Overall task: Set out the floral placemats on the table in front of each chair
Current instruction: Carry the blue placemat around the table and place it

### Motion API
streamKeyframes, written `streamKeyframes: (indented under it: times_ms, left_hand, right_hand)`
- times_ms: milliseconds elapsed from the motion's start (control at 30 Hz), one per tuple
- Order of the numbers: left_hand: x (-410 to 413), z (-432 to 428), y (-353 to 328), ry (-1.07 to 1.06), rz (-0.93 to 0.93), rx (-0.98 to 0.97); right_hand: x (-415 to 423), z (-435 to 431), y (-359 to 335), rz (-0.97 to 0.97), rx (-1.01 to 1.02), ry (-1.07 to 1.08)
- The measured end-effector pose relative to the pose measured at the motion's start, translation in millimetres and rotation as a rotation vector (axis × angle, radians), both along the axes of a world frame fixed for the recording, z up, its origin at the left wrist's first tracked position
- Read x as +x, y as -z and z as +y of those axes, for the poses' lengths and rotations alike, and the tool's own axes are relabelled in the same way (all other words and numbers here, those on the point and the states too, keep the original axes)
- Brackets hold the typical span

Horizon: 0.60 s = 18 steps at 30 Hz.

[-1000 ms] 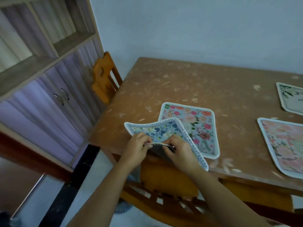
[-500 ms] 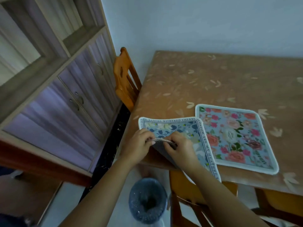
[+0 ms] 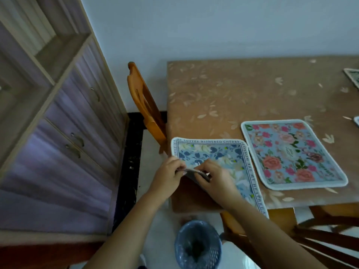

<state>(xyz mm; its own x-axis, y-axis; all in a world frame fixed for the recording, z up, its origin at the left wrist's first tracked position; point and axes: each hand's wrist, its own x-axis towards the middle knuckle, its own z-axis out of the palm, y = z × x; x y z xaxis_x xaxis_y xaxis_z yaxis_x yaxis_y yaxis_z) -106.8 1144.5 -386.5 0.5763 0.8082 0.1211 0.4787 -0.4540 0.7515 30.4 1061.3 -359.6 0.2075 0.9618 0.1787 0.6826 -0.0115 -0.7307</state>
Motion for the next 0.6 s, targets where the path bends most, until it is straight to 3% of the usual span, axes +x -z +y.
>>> streamKeyframes:
  times_ms: [267, 600]
  left_hand:
    - [-63.5, 85.4, -9.9, 0.258, 0.028, 0.143]
    - [-51.1, 127.1, -20.8, 0.462, 0.003, 0.249]
  right_hand:
    - [-84.9, 27.9, 5.3, 0.022, -0.078, 0.200]
    - [-111.2, 28.5, 21.2, 0.096, -0.104, 0.451]
